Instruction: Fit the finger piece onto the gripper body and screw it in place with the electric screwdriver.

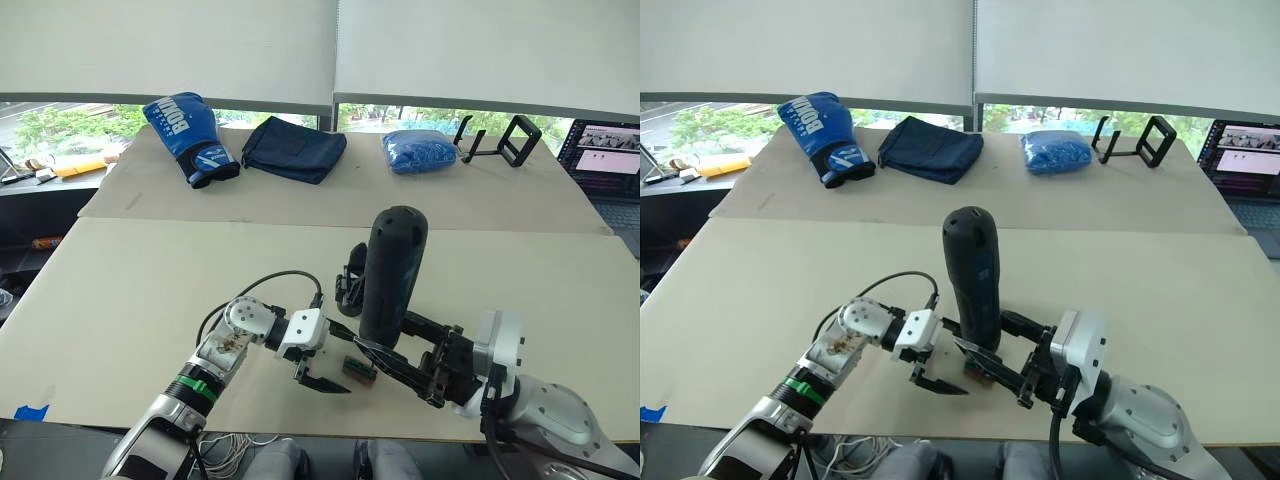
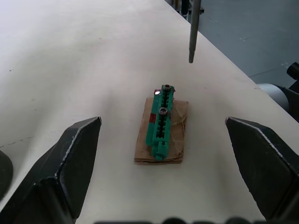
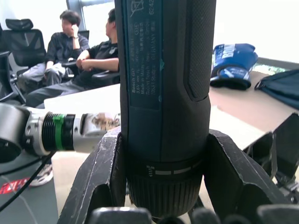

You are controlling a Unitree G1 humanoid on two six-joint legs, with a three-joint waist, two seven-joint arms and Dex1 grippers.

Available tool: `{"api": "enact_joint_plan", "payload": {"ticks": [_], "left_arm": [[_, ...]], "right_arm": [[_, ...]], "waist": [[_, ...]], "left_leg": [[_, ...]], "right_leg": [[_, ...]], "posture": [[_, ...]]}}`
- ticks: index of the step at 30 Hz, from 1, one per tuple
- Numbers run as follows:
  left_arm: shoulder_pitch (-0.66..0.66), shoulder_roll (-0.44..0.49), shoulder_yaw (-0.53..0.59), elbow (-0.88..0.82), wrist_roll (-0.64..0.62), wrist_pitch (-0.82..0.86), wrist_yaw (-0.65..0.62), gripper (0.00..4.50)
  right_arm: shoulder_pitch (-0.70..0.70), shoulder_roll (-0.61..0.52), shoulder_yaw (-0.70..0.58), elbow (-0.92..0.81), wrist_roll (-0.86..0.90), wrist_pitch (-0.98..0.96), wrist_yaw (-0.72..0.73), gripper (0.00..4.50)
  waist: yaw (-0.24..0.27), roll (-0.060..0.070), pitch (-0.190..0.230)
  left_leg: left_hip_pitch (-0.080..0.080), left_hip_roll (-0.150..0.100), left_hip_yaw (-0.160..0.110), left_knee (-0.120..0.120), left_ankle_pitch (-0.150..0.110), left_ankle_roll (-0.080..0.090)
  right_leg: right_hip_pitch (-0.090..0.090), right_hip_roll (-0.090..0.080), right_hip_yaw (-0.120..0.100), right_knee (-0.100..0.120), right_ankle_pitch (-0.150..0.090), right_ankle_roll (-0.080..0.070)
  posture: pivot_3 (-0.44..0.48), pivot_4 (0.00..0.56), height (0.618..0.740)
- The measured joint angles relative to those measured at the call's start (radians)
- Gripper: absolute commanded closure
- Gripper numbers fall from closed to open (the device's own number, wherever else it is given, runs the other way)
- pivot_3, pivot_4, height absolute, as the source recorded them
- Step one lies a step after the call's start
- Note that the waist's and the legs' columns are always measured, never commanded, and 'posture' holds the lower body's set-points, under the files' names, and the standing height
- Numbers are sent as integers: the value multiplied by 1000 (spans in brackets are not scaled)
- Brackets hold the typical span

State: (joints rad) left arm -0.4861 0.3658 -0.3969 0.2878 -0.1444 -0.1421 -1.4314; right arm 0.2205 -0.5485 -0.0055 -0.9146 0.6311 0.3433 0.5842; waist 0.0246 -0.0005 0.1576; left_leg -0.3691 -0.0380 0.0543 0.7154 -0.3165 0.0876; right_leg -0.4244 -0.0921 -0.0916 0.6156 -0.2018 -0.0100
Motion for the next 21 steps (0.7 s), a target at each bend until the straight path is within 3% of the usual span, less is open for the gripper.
{"api": "enact_joint_plan", "payload": {"ticks": [21], "left_arm": [[0,1,-1,4,1,8,-2,0]], "right_arm": [[-17,-17,31,0,-40,11,-29,2597]], "waist": [[1,0,0]], "left_leg": [[0,0,0,0,0,0]], "right_leg": [[0,0,0,0,0,0]], "posture": [[0,150,740]]}}
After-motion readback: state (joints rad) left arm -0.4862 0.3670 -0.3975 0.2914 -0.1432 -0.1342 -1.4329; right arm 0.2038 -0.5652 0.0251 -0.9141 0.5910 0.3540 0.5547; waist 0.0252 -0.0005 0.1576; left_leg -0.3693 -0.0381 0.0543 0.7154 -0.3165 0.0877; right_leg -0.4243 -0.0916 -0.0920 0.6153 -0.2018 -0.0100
